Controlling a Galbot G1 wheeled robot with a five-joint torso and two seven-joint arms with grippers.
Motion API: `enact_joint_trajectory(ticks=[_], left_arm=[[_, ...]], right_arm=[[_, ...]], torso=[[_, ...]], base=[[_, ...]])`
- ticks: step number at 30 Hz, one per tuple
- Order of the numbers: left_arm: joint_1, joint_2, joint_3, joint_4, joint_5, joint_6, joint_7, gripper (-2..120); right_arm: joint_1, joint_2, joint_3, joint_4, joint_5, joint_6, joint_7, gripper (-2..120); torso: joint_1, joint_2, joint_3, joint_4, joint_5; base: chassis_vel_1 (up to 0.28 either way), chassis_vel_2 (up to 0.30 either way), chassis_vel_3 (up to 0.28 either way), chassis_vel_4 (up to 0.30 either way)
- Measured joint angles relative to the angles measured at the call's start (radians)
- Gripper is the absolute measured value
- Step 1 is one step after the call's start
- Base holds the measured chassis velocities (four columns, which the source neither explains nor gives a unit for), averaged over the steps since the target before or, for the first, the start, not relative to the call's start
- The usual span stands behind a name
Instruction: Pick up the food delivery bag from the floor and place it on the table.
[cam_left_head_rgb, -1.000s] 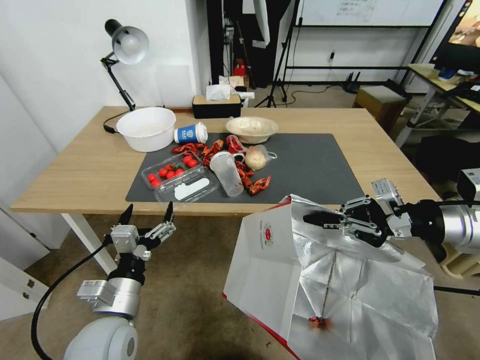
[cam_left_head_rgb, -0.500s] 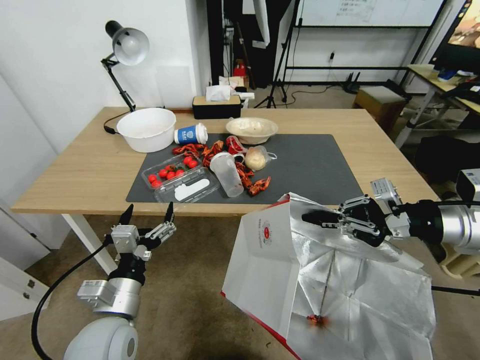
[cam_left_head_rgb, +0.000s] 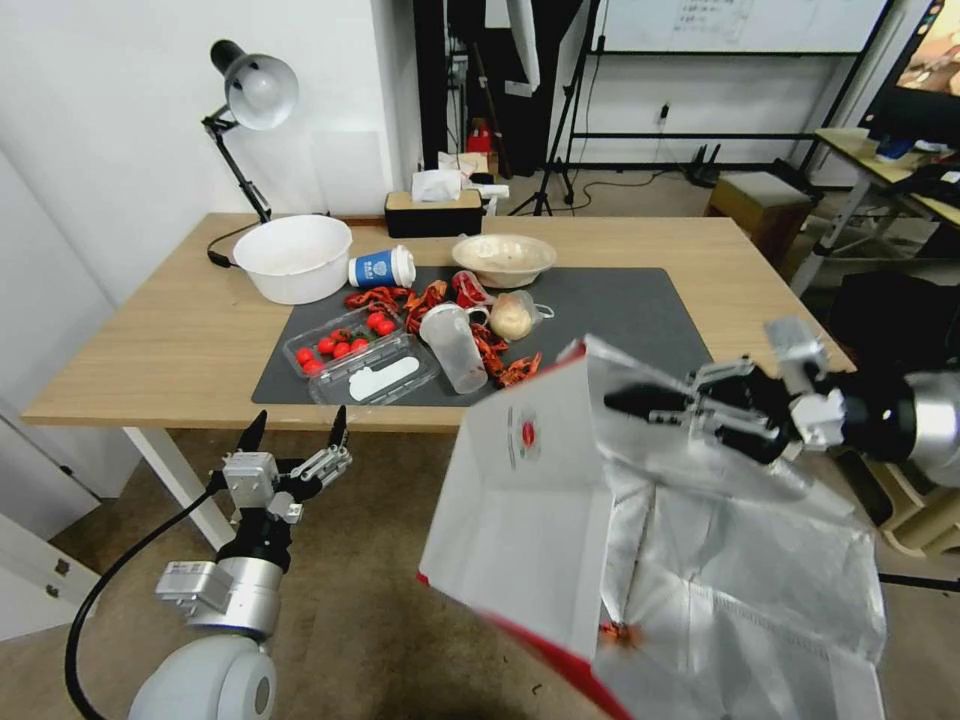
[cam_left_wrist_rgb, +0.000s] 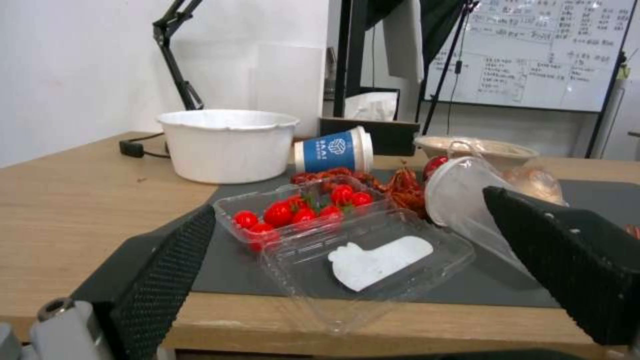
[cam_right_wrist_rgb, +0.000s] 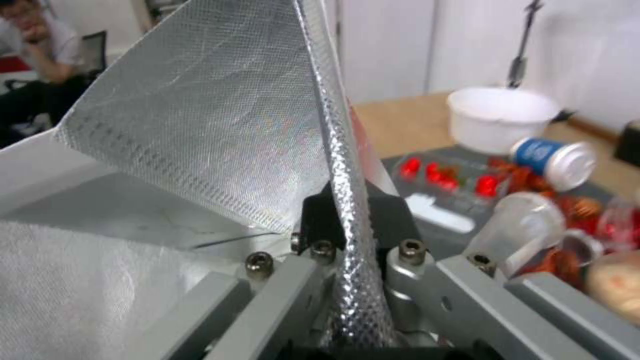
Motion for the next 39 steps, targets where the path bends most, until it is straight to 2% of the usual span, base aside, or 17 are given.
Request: enact_joint_trajectory(ticks=[15,28,29,30,31,32,33,34,35,36,37,39], left_arm=[[0.001,-0.001,0.003,0.002,0.003,-0.003,0.002,100],[0.001,-0.002,0.004,0.003,0.004,-0.006,0.006,100],[0.001,-0.002,0.004,0.004,0.004,-0.008,0.006,100],[0.001,-0.002,0.004,0.004,0.005,-0.009,0.007,100],[0.001,-0.002,0.004,0.004,0.005,-0.009,0.007,100],[0.001,-0.003,0.005,0.004,0.006,-0.009,0.008,100],[0.001,-0.004,0.006,0.004,0.008,-0.009,0.009,100],[0.001,-0.004,0.006,0.004,0.008,-0.009,0.009,100],[0.001,-0.005,0.008,0.005,0.01,-0.009,0.01,100],[0.001,-0.006,0.011,0.006,0.014,-0.01,0.012,100],[0.001,-0.006,0.011,0.006,0.014,-0.01,0.012,100],[0.0,-0.01,0.018,0.007,0.021,-0.01,0.017,100]], right_arm=[[0.046,0.009,0.043,-0.022,0.067,0.01,0.09,0],[0.129,0.036,0.042,-0.022,0.112,0.04,0.298,0],[0.144,0.042,0.039,-0.019,0.118,0.046,0.348,0],[0.181,0.057,0.034,-0.015,0.129,0.055,0.476,0],[0.181,0.057,0.034,-0.015,0.129,0.055,0.476,0],[0.216,0.076,0.027,-0.015,0.137,0.068,0.606,0],[0.231,0.086,0.023,-0.016,0.142,0.07,0.681,0],[0.231,0.086,0.023,-0.016,0.142,0.07,0.681,0],[0.242,0.094,0.02,-0.016,0.146,0.07,0.732,0],[0.26,0.106,0.014,-0.018,0.158,0.067,0.829,0],[0.26,0.106,0.014,-0.018,0.158,0.067,0.829,0],[0.281,0.121,-0.013,-0.027,0.175,0.053,0.977,0]], torso=[[-0.001,-0.001,-0.001,-0.0001,0.0],[-0.001,-0.002,-0.001,-0.0001,0.0001],[-0.001,-0.002,-0.001,-0.0001,-0.0001],[-0.001,-0.003,-0.001,0.0,0.0],[-0.001,-0.003,-0.001,0.0,0.0],[-0.001,-0.003,-0.002,0.0,0.0],[-0.001,-0.003,-0.002,-0.0001,0.0001],[-0.001,-0.003,-0.002,-0.0001,0.0001],[-0.001,-0.003,-0.002,-0.0001,0.0],[-0.001,-0.003,-0.002,-0.0001,0.0001],[-0.001,-0.003,-0.002,-0.0001,0.0001],[-0.002,-0.003,-0.002,-0.0001,0.0]], base=[[0.0,0.0,0.0,0.0],[0.0,0.0,0.0,0.0],[0.0,0.0,0.0,0.0],[0.0,0.0,0.0,0.0],[0.0,0.0,0.0,0.0],[0.0,0.0,0.0,0.0],[0.0,0.0,0.0,0.0],[0.0,0.0,0.0,0.0],[0.0,0.0,0.0,0.0],[0.0,0.0,0.0,0.0],[0.0,0.0,0.0,0.0],[0.0,0.0,0.0,0.0]])
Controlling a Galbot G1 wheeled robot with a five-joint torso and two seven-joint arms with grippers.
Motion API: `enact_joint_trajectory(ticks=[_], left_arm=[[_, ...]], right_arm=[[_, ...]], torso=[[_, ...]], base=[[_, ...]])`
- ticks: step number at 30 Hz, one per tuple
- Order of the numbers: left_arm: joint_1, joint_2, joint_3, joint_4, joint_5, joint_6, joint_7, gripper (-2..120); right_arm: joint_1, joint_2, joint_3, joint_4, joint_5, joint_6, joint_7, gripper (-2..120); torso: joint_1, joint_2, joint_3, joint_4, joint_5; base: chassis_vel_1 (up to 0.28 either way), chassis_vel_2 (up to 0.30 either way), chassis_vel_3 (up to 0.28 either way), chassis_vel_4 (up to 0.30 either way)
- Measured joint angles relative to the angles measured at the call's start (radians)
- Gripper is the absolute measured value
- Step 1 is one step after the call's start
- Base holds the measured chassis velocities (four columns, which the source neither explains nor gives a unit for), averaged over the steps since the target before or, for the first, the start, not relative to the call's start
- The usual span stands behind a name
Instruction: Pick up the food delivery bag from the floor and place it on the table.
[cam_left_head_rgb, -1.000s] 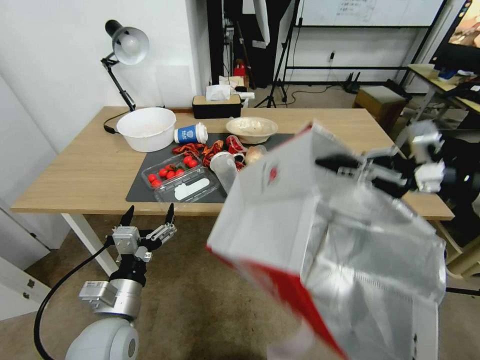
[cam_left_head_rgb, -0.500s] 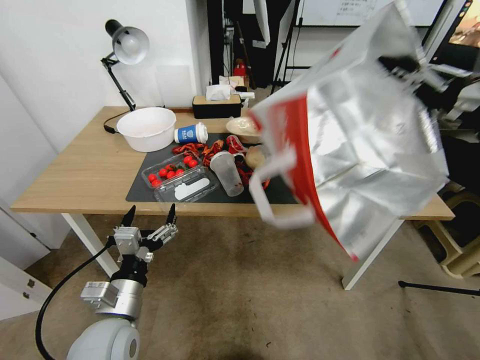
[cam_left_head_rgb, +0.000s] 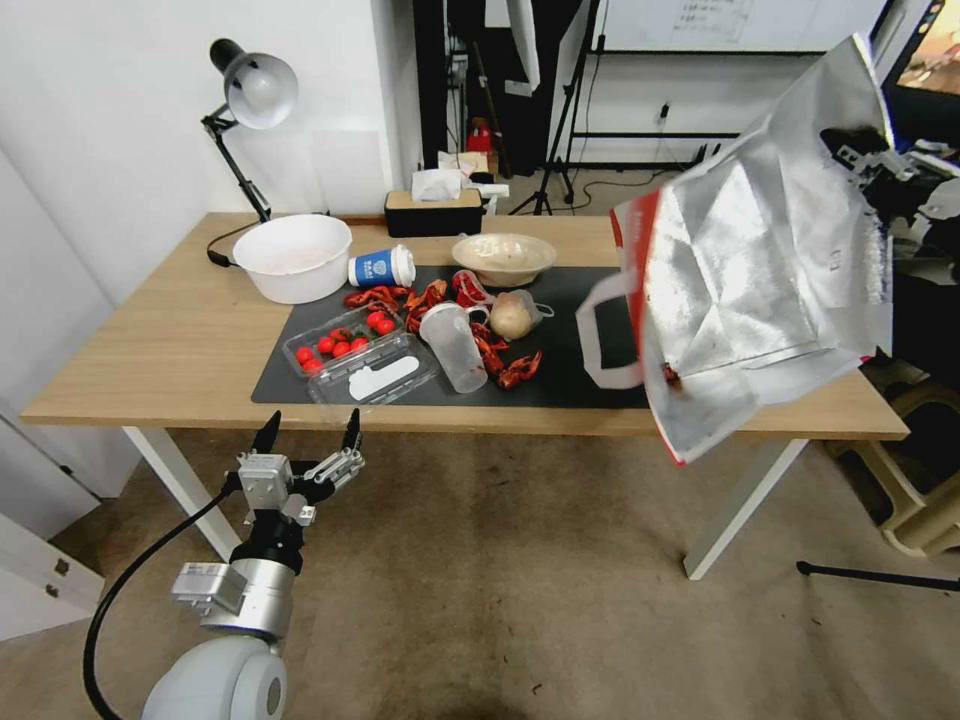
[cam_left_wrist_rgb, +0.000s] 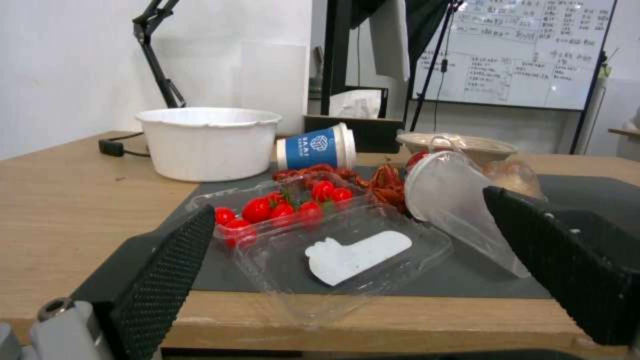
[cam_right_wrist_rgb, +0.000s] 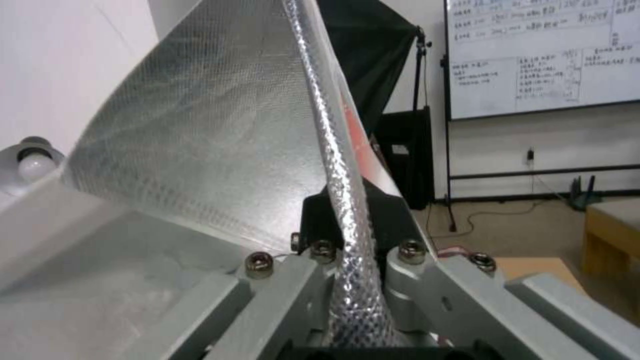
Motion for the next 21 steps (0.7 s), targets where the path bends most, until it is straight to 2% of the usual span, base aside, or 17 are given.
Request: enact_joint_trajectory(ticks=[4,12,21], left_arm=[[0.0,-0.004,0.004,0.0,0.005,0.0,0.004,100],[0.002,-0.01,0.005,0.0,0.008,-0.001,0.01,100],[0.003,-0.016,0.006,0.009,0.015,-0.013,0.017,100]], right_arm=[[-0.002,0.015,-0.032,-0.01,-0.001,-0.001,0.053,0],[0.032,0.033,-0.093,-0.062,-0.015,0.002,0.049,0],[0.092,0.12,-0.218,-0.085,-0.051,-0.004,0.106,0]], torso=[[0.0,0.0,0.0,0.0,0.0001],[0.0,-0.001,0.0,0.0,0.0],[0.0,-0.001,0.0,0.0001,0.0]], base=[[0.0,0.0,0.0,0.0],[0.0,0.0,0.0,0.0],[0.0,0.0,0.0,0.0]])
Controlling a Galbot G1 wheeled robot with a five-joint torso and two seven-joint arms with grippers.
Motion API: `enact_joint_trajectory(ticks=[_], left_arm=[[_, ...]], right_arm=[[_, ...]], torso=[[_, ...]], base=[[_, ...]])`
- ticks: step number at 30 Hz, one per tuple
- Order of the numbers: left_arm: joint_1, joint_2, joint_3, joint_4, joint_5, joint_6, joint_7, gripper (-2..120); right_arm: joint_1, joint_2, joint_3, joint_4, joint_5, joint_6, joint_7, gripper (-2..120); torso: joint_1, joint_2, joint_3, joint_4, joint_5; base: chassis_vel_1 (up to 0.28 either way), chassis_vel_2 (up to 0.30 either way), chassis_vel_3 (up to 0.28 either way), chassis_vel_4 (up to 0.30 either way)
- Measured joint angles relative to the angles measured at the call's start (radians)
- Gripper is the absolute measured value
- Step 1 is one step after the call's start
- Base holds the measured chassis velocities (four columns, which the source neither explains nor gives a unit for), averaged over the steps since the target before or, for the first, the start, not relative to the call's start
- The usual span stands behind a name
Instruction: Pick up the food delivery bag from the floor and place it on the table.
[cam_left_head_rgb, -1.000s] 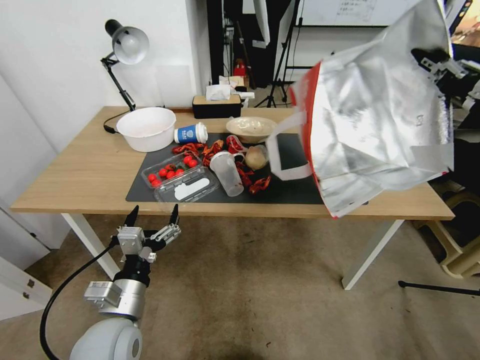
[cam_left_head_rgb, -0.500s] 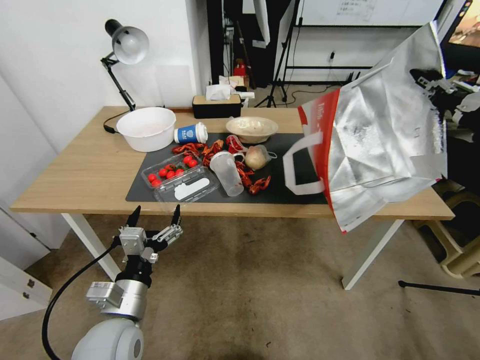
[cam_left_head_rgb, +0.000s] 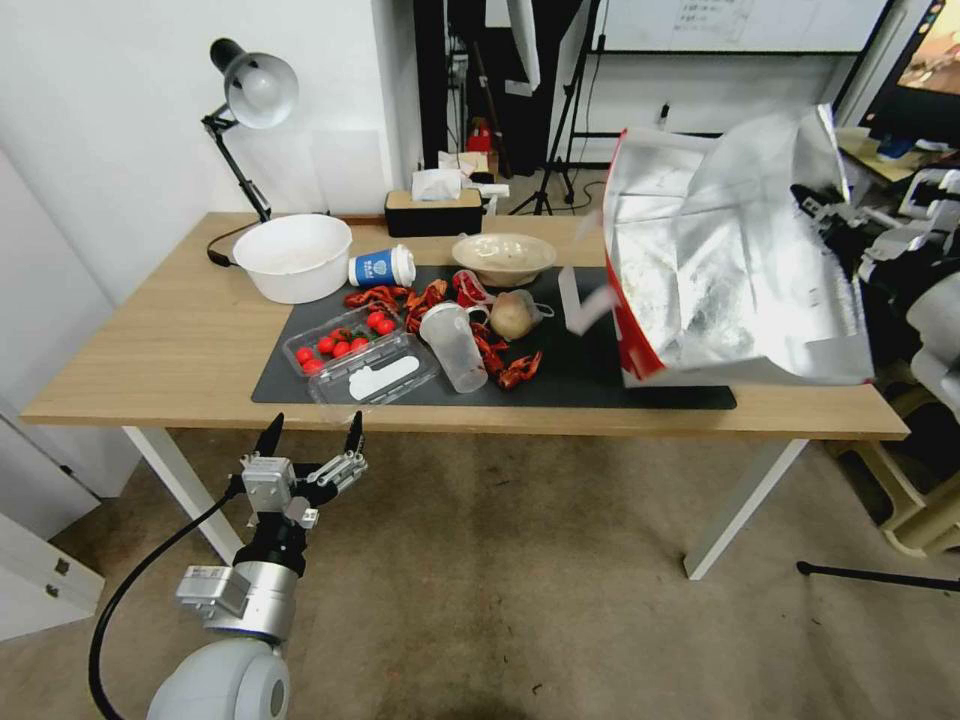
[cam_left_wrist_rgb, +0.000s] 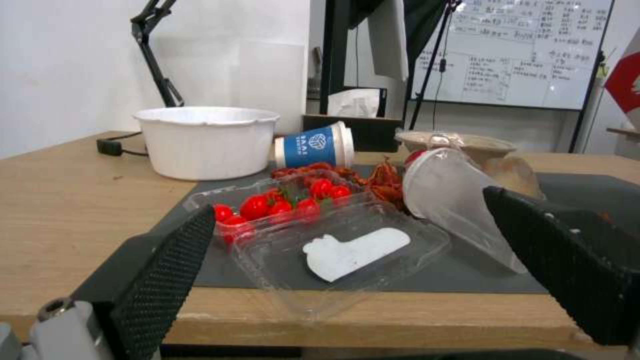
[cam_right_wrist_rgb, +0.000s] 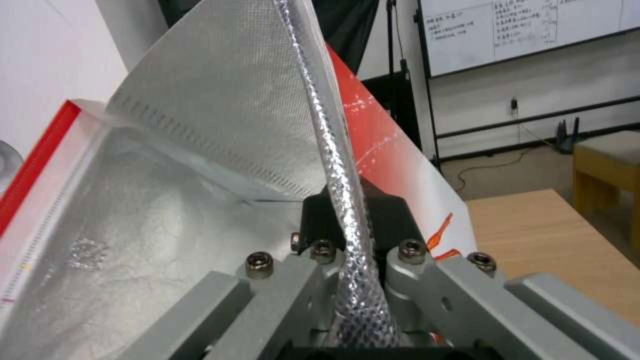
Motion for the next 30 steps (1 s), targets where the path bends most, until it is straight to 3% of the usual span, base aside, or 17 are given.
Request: enact_joint_trajectory(ticks=[7,24,27,30], left_arm=[[0.001,0.001,-0.001,0.006,0.0,-0.005,0.001,100],[-0.003,0.002,0.002,0.019,0.001,-0.012,0.013,100],[-0.003,0.002,0.002,0.019,0.001,-0.012,0.017,100],[-0.003,0.002,0.002,0.019,0.001,-0.013,0.018,100]], right_arm=[[0.026,0.037,-0.056,-0.033,-0.029,-0.002,0.0,0],[0.025,0.062,-0.084,-0.079,-0.114,0.007,-0.01,0],[0.019,0.062,-0.074,-0.074,-0.111,0.006,-0.014,14],[0.017,0.061,-0.07,-0.072,-0.11,0.006,-0.016,19]], torso=[[0.0,0.0,0.0,0.0,-0.0001],[0.0,0.0,0.0,0.0,-0.0001],[0.0,0.0,0.0,-0.0002,0.0],[0.0,0.0,0.0,-0.0001,0.0]], base=[[0.0,0.0,0.0,0.0],[0.0,0.0,0.0,0.0],[0.0,0.0,0.0,0.0],[0.0,0.0,0.0,0.0]])
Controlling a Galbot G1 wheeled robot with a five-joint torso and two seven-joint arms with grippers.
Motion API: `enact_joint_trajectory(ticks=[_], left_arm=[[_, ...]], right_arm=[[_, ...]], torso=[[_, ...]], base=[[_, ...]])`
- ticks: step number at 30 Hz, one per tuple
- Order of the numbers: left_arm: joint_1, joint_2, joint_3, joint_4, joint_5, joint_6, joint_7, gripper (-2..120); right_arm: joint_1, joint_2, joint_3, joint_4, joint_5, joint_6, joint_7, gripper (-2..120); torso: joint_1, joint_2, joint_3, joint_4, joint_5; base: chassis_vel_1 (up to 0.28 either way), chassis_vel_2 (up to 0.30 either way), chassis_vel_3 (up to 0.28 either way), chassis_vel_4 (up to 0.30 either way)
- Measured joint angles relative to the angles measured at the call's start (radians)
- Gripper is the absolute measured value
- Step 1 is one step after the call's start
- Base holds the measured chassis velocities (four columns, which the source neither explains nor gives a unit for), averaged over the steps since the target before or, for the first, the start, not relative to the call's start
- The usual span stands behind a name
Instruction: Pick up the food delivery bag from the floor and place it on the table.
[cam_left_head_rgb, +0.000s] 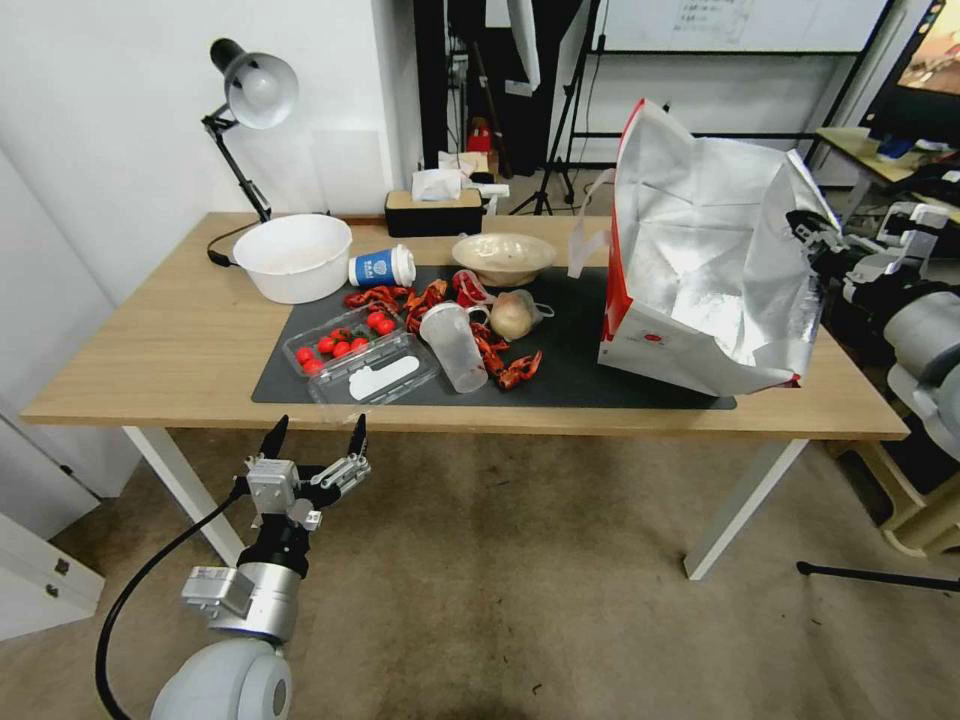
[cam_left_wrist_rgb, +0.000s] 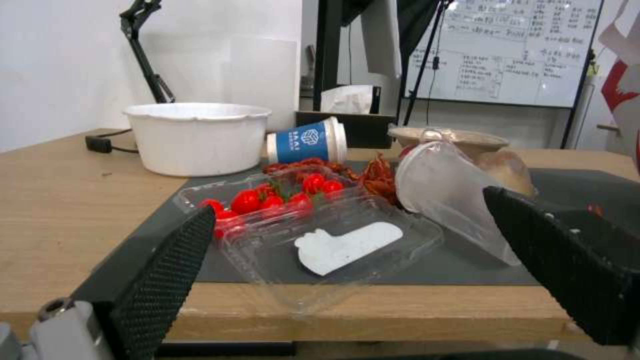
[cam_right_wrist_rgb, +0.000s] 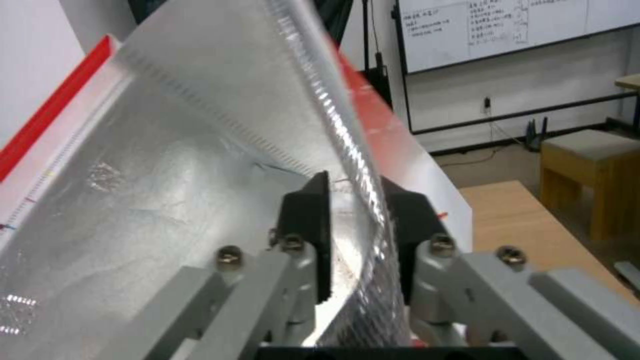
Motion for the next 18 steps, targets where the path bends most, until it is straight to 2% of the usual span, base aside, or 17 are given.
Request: enact_joint_trajectory(ticks=[3,5,7,8,15,18], left_arm=[[0.002,0.0,0.0,0.0,0.0,-0.004,0.003,100],[0.003,0.0,0.0,0.0,0.0,-0.004,0.004,100],[0.004,0.0,0.0,-0.001,0.0,-0.005,0.006,100],[0.004,0.0,0.0,-0.001,0.0,-0.005,0.006,100],[0.005,-0.001,0.0,-0.002,0.004,-0.008,0.011,100],[0.005,-0.001,0.0,-0.002,0.005,-0.008,0.011,100]], right_arm=[[-0.007,-0.005,0.016,0.006,0.002,0.0,-0.003,36],[-0.01,-0.006,0.021,0.007,0.002,0.0,-0.005,37],[-0.02,-0.01,0.044,0.016,-0.001,0.0,-0.011,50],[-0.02,-0.01,0.044,0.016,-0.001,0.0,-0.011,50],[-0.039,-0.02,0.098,0.033,-0.022,0.004,-0.024,73],[-0.041,-0.021,0.101,0.034,-0.022,0.004,-0.023,77]], torso=[[0.0,0.0,0.0,0.0,0.0],[0.0,0.0,0.0,0.0,0.0001],[0.0,0.0,0.0,0.0,0.0],[0.0,0.0,0.0,0.0,0.0],[0.0,0.0,0.0,-0.0001,-0.0001],[0.0,0.0,0.0,-0.0001,0.0]], base=[[0.0,0.0,0.0,0.0],[0.0,0.0,0.0,0.0],[0.0,0.0,0.0,0.0],[0.0,0.0,0.0,0.0],[0.0,0.0,0.0,0.0],[0.0,0.0,0.0,0.0]])
